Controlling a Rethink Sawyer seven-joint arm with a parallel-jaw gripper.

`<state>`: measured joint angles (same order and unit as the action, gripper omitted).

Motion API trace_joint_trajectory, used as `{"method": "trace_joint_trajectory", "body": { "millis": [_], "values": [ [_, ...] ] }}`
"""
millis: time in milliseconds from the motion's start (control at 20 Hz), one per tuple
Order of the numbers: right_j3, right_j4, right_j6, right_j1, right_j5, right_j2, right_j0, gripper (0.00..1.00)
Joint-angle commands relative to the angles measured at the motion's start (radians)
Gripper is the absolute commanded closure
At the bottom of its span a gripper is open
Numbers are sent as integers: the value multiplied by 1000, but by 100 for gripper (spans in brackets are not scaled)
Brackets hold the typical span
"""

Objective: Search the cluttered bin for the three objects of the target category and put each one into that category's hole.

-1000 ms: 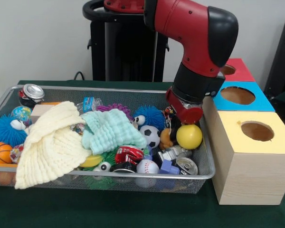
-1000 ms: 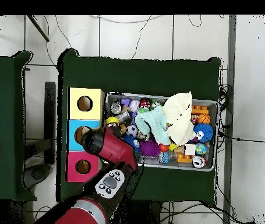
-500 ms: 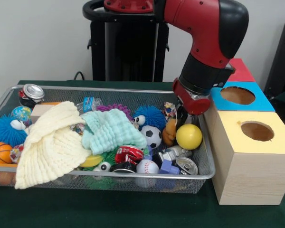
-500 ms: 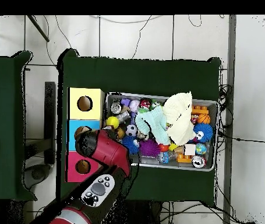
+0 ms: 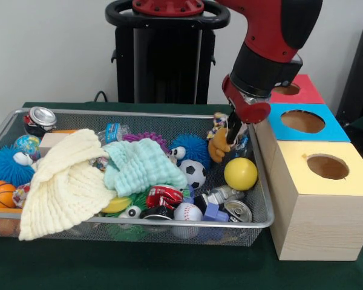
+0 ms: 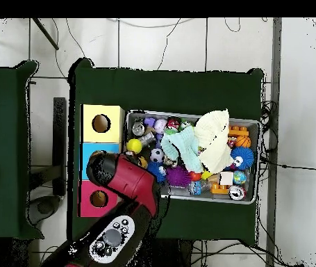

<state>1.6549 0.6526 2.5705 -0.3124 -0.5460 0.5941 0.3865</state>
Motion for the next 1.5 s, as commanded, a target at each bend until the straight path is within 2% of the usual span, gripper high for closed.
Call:
{"method": "trace_joint_trajectory", "body": {
  "millis": [50, 400, 1000, 1250, 1500],
  "values": [
    [-53, -26, 227, -28, -150, -1, -2, 100],
    [-70, -28, 223, -39, -187, 17, 0, 100],
    [-146, -35, 239, -26, -262, 45, 7, 100],
    [-111, -27, 245, -56, -274, 26, 39, 100],
    [-73, -26, 265, -96, -306, 45, 80, 100]
  ]
}}
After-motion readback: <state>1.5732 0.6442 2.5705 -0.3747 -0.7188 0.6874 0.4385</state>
